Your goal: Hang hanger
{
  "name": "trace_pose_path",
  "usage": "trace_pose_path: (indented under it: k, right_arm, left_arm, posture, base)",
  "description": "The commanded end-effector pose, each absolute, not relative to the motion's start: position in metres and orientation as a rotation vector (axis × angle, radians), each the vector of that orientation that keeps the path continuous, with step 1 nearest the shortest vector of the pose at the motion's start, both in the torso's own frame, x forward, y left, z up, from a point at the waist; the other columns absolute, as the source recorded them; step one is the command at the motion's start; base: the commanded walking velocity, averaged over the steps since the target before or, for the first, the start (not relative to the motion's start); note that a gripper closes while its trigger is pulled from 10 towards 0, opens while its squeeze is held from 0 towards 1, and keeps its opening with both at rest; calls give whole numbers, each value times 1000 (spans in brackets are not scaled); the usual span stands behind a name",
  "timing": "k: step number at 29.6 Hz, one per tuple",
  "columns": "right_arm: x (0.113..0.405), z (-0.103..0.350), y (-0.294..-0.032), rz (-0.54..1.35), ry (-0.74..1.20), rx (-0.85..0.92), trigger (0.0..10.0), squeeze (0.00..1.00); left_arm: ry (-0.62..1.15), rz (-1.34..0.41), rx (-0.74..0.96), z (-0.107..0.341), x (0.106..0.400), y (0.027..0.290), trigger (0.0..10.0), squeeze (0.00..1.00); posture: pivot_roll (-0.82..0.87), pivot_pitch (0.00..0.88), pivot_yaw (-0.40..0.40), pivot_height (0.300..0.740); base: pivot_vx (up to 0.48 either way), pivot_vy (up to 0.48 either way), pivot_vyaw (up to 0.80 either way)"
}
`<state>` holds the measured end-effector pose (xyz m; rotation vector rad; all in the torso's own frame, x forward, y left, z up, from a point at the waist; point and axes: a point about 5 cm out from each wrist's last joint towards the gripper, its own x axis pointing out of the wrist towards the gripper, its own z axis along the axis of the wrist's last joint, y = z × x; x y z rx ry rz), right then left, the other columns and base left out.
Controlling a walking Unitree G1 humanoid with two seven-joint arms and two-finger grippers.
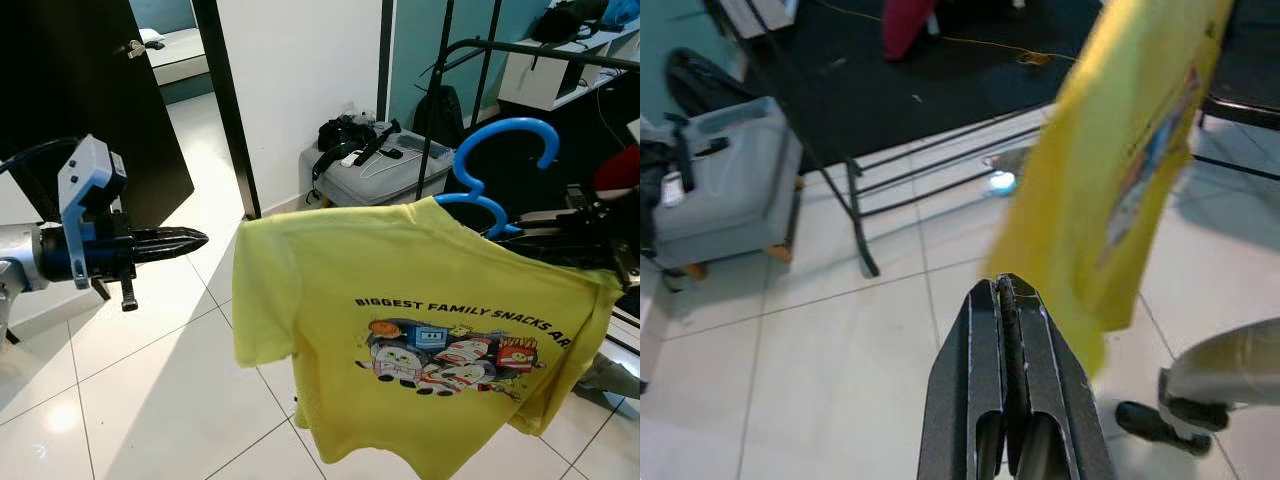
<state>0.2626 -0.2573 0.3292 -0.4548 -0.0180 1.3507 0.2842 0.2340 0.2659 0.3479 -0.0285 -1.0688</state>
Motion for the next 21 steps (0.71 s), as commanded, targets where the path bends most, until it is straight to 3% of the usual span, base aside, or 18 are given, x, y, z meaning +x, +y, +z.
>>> trace_pose_path:
  k: [1,6,21]
  right_arm:
    - [259,340,-254,1366,-87,-457,10000,0]
    - [258,342,-249,1394,-101,-460,10000,0]
    - [256,345,-240,1457,-105,-440,10000,0]
  left_arm:
    - [-7,-1109,315,256,284,223,10000,1000]
    - [-19,-1129,287,249,290,208,10000,1000]
    - [-105,-1097,301,263,296,208,10000,1000]
  posture:
    - [-70,0,109,740]
    - [-71,0,116,740]
    - [-69,0,116,740]
  base:
    - [0,0,0]
    - [0,0,0]
    - [0,0,0]
